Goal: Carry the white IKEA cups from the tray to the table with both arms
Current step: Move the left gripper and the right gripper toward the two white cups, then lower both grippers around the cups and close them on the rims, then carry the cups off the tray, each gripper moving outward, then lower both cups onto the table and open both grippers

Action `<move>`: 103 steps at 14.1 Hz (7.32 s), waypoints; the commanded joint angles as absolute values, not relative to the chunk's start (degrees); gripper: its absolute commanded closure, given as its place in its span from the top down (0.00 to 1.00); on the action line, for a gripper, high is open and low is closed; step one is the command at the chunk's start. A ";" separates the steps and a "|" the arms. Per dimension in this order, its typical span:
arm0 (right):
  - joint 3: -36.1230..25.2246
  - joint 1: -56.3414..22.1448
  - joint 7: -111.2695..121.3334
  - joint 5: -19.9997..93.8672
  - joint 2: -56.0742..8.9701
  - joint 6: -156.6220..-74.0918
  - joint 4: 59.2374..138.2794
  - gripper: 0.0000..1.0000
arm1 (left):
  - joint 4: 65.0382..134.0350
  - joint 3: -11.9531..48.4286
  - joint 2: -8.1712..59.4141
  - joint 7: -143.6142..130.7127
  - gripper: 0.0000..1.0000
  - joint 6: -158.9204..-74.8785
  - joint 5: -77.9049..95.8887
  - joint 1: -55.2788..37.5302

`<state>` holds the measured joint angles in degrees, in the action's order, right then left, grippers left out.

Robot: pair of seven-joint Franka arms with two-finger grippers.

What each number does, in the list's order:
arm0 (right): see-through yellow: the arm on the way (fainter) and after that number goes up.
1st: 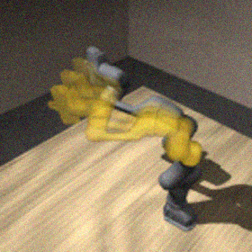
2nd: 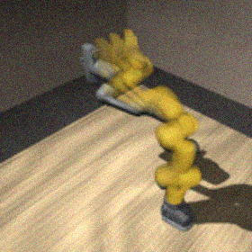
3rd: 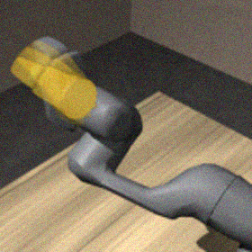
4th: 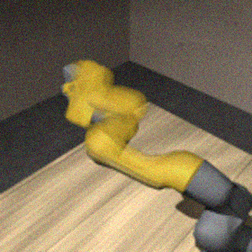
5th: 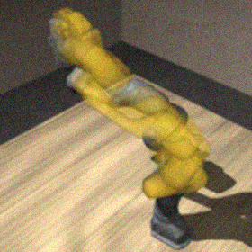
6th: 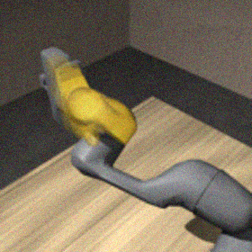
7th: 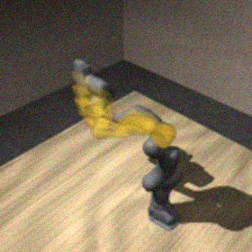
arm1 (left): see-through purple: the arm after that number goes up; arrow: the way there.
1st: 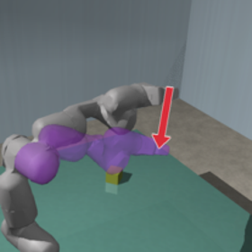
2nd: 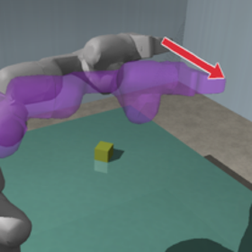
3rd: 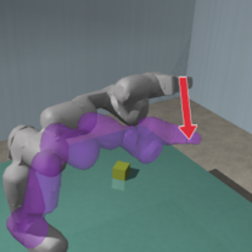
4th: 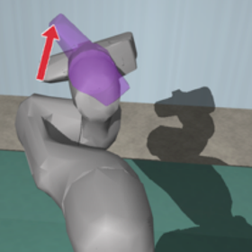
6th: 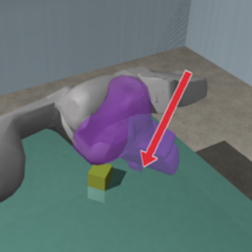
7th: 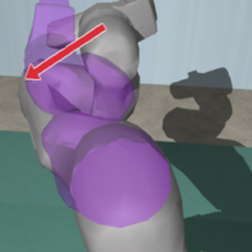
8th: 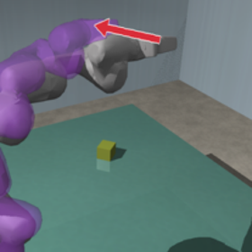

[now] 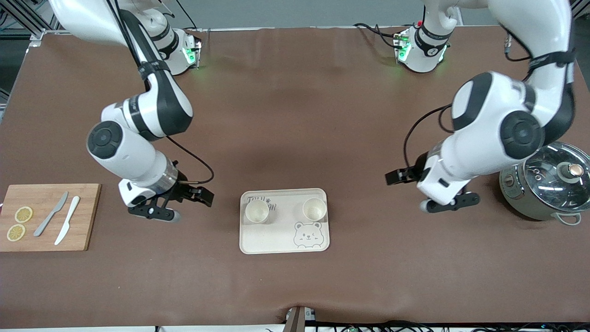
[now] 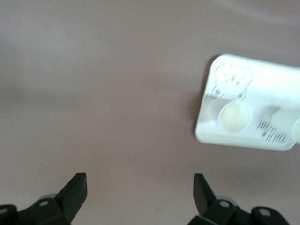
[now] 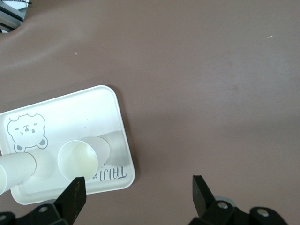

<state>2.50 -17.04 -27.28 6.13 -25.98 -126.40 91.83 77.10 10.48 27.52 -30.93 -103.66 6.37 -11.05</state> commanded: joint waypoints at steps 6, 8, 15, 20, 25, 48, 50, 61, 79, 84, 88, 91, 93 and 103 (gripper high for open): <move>1.93 -24.07 -36.73 3.16 -33.74 -134.98 89.91 1.00 | 75.94 9.76 36.90 -40.68 1.00 -116.09 1.15 -18.54; 1.93 -24.87 -37.35 3.16 -36.20 -138.68 89.91 1.00 | 75.94 9.76 38.84 -42.79 1.00 -118.55 -0.43 -19.86; 1.85 -25.49 -37.44 -0.43 -39.72 -141.15 90.00 1.00 | 75.94 8.79 43.85 -48.50 1.00 -127.33 -0.61 -23.28; 1.85 -25.58 -37.44 -0.88 -42.27 -144.40 90.09 1.00 | 75.85 7.29 47.72 -50.62 1.00 -133.85 -0.62 -25.66; 1.85 -25.75 -37.53 -0.88 -42.89 -145.45 90.09 1.00 | 75.85 7.21 49.66 -52.03 1.00 -136.85 -0.62 -26.37; 2.20 -25.23 -38.85 3.69 -42.01 -139.17 84.74 0.00 | 75.59 5.19 47.73 -53.70 0.00 -136.67 -0.70 -27.78; 2.02 -24.53 -38.24 3.69 -41.05 -130.21 80.53 0.00 | 75.50 4.92 45.89 -53.70 0.00 -134.05 -0.53 -27.42; 2.37 -2.48 4.10 5.36 -35.24 -115.84 78.93 0.00 | 76.02 4.39 39.02 -52.56 0.00 -123.58 -0.35 -19.35; 2.20 3.87 16.87 5.71 -45.87 -130.60 79.63 0.00 | 79.36 4.13 39.11 -28.76 0.00 -115.48 -5.80 -2.65; 2.20 3.87 16.96 5.71 -47.63 -132.98 79.63 0.00 | 80.07 4.22 41.30 -27.69 0.00 -118.99 -10.46 0.70; 2.20 3.78 16.88 5.71 -47.90 -133.51 79.63 0.00 | 79.98 4.22 43.41 -26.46 0.00 -121.81 -10.20 1.93; 2.20 3.69 16.70 5.62 -47.81 -133.42 79.54 0.59 | 79.81 4.22 44.38 -26.37 0.00 -121.90 -9.85 2.02; 2.20 3.87 16.79 5.62 -47.81 -133.50 79.54 0.92 | 79.80 4.31 44.38 -26.37 0.37 -121.82 -9.49 2.11; 2.28 4.31 16.70 5.62 -47.90 -133.42 79.19 1.00 | 79.80 4.48 41.84 -25.14 1.00 -121.11 -9.93 2.46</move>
